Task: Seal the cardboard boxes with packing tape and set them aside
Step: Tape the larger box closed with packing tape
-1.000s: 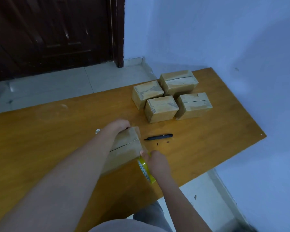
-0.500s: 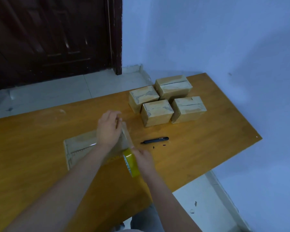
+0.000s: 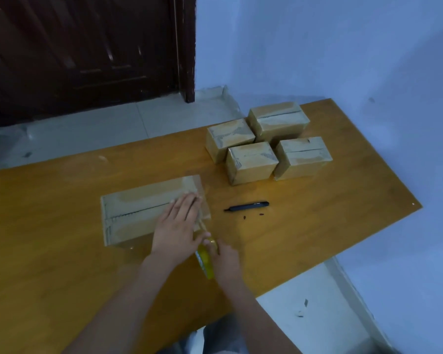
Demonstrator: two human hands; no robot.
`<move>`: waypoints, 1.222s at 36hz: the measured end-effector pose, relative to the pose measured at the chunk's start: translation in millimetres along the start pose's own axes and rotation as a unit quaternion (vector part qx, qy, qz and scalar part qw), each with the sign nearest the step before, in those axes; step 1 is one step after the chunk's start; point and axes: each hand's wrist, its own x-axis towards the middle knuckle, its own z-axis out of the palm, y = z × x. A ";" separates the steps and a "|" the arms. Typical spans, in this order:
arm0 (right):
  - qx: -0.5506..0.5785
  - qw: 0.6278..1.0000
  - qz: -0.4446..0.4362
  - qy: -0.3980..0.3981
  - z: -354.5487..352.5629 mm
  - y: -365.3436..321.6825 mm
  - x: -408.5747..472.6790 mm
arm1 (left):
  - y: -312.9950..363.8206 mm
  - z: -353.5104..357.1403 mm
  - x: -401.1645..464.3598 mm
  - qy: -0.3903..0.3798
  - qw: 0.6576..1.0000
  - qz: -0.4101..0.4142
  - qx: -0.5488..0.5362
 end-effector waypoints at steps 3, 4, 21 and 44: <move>0.081 0.996 -0.024 0.002 0.9 3.2 -5.4 | -1.7 1.1 2.1 -0.020 1.000 -0.006 0.016; 0.114 0.993 -0.032 -0.005 -0.8 4.7 -5.7 | -2.7 2.0 3.8 -0.026 0.999 -0.008 0.023; -0.328 0.940 -0.033 0.084 -76.6 82.7 114.0 | 4.4 -6.5 5.5 -0.037 0.997 -0.047 0.043; -0.308 0.852 -0.369 0.209 -51.4 50.8 50.1 | 6.5 -15.1 7.4 -0.045 0.997 -0.043 0.050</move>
